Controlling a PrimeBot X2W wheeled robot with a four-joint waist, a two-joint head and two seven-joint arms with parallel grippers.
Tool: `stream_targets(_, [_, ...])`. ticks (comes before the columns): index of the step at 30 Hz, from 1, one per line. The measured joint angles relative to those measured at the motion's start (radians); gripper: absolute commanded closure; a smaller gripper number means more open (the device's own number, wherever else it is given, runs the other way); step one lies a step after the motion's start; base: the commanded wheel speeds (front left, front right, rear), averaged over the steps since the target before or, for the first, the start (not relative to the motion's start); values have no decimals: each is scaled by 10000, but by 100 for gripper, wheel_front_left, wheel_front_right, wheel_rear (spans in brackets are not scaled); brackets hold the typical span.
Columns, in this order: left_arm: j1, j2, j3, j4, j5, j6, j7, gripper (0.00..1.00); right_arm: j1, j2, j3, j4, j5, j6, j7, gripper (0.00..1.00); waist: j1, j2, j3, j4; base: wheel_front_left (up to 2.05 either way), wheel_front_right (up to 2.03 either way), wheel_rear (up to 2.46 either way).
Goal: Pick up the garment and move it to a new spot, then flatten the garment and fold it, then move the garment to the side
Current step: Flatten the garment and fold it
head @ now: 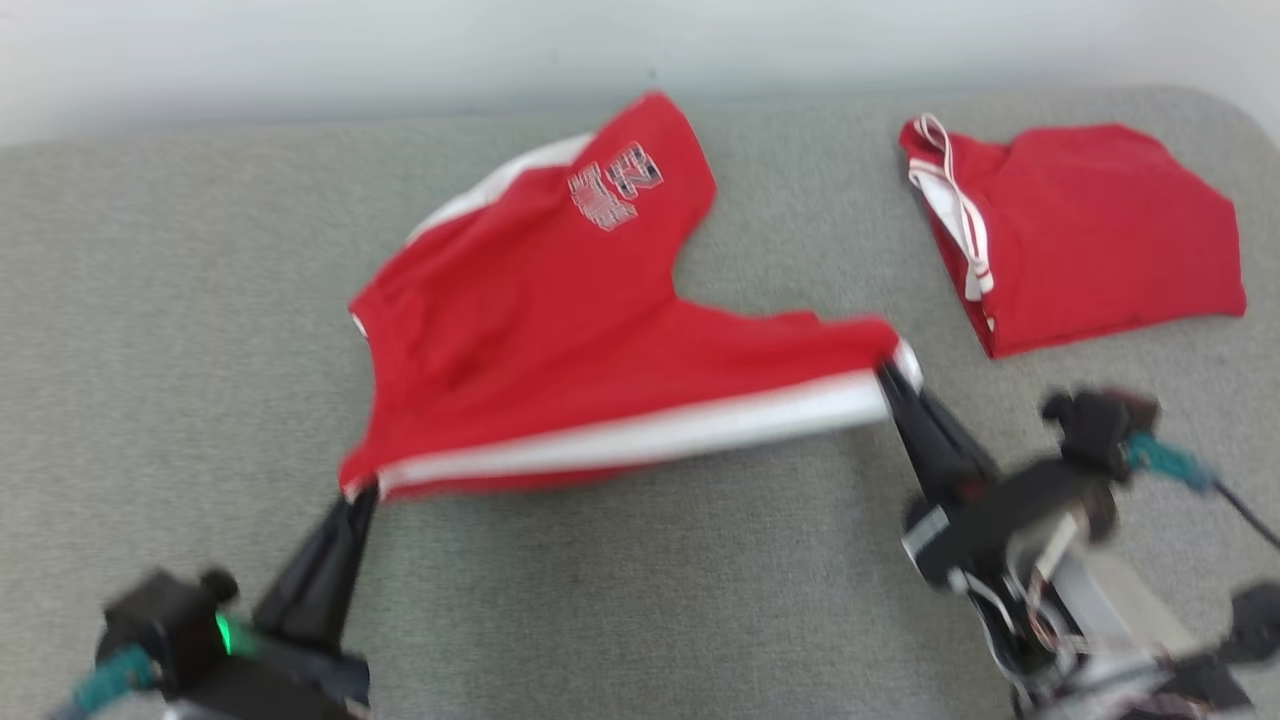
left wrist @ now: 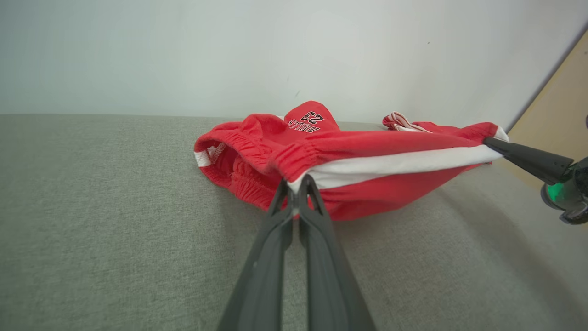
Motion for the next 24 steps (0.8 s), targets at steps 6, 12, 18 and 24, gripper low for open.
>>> stream_targets(6, [1399,-617,485,217,384,-188,2,100,2228,-151,-888,-1697,-322,2,1616,100,0,0,-498,225,0,0,0])
stream_targets(12, [2467,-930,934,593,880,-219,0,100,4147,-58,-1685,-3565,-700,2,3478,100,1,-1,-966,348,0,0,0])
stream_targets(18, [3489,-1220,1325,506,1020,-253,0,100,5830,610,-2535,-5018,-1162,2,4924,100,1,-1,-1295,407,0,0,0])
stream_targets(24, [3794,-1331,1417,627,1509,-255,0,100,6723,1381,-2961,-5620,-1373,2,5705,100,1,0,-1414,498,0,0,0])
